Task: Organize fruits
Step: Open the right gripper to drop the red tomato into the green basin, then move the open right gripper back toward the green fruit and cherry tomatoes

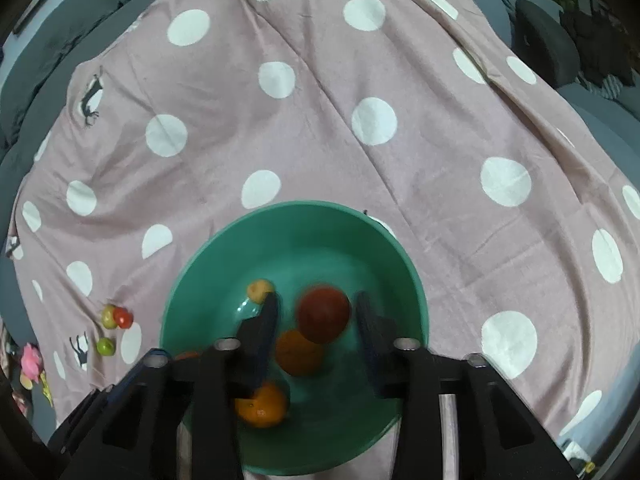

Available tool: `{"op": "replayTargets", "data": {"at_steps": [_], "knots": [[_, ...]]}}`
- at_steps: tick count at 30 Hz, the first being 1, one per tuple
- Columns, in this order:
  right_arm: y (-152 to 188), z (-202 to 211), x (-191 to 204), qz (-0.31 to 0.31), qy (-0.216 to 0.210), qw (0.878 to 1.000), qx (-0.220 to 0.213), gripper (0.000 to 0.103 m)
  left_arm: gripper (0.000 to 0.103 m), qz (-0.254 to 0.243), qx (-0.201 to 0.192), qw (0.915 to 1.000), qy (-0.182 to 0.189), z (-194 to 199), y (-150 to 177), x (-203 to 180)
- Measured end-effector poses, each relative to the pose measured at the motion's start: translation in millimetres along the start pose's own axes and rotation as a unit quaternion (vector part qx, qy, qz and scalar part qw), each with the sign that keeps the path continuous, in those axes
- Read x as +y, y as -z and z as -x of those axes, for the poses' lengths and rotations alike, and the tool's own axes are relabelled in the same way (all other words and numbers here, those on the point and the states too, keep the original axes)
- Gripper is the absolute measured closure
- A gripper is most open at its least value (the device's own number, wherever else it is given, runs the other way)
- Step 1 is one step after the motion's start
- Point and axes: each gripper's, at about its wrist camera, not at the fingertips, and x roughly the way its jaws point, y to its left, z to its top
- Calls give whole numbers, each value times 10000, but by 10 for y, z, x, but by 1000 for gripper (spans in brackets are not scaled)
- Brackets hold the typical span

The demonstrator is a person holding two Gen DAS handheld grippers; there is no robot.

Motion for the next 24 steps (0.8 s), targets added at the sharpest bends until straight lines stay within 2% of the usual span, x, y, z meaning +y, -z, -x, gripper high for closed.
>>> {"op": "replayTargets", "data": {"at_steps": [1,8,14,20,24], "knots": [[1,23,11,3,-73,10000,-68,35,49,3,-71,10000,-35,44,-2,17],[-6,157,193,128,-318,9988,-362,35,46,302,-290,9988,-236,415,-8,395],[27,189,449,327,-649,9963,-467,35,43,735,-332,9943,-701,778,77,1028],[163,163,913,801,-955,9913,-428,35,37,664,-133,9865,-1494,1077,326,1577],[327,21,1266,881,-1301,9874,-202,35,36,974,-268,9829,-1536,1235,555,1944]]}}
